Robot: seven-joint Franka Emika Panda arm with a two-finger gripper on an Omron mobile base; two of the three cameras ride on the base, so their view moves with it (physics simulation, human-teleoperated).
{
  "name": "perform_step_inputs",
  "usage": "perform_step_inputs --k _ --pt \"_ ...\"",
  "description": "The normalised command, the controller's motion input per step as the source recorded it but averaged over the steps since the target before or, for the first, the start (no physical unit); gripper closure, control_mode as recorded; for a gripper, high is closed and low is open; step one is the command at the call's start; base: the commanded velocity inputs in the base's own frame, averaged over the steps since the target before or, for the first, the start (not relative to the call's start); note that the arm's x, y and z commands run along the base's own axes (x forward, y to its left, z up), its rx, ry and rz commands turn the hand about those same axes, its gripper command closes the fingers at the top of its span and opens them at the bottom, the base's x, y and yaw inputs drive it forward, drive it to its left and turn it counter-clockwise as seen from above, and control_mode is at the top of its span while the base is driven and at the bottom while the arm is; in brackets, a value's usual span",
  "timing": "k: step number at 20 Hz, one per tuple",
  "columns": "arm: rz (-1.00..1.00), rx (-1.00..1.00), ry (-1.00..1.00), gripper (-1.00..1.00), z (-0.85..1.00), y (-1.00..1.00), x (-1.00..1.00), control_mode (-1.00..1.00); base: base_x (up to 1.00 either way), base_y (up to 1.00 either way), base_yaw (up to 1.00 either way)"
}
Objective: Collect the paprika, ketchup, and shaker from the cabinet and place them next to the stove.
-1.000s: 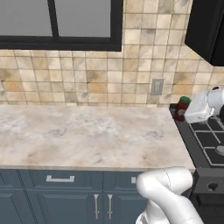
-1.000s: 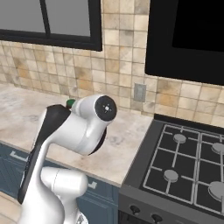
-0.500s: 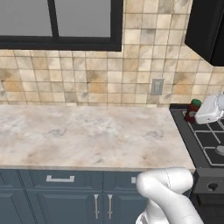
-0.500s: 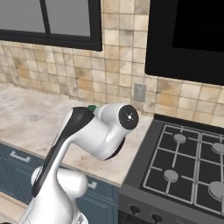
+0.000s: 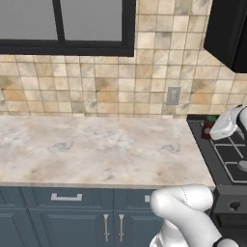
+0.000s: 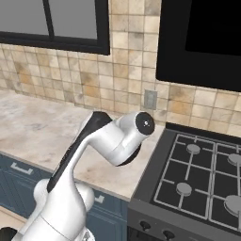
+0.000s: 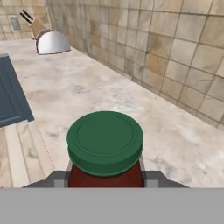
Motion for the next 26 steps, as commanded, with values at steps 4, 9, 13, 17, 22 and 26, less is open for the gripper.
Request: perform_step_inputs --k 4,9,13,17,22,26 --pt "0.14 0.00 0.00 1.00 -0.46 0.00 0.45 -1.00 0.00 0.00 0.00" --pt "0.21 0.04 0.00 1.00 -0.45 -0.17 0.44 -1.00 0.00 0.00 0.00" --pt "0.26 0.04 0.00 1.00 -0.34 -0.30 0.37 -1.00 0.00 0.00 0.00" --pt "0.17 0.00 0.00 1.00 -0.14 -0.28 0.24 -1.00 0.00 0.00 0.00" --pt "0.07 0.00 0.00 1.00 -0.07 -0.22 0.17 -1.00 0.00 0.00 0.00" --pt "0.04 0.00 0.00 1.00 -0.20 -0.08 0.17 -1.00 0.00 0.00 0.00"
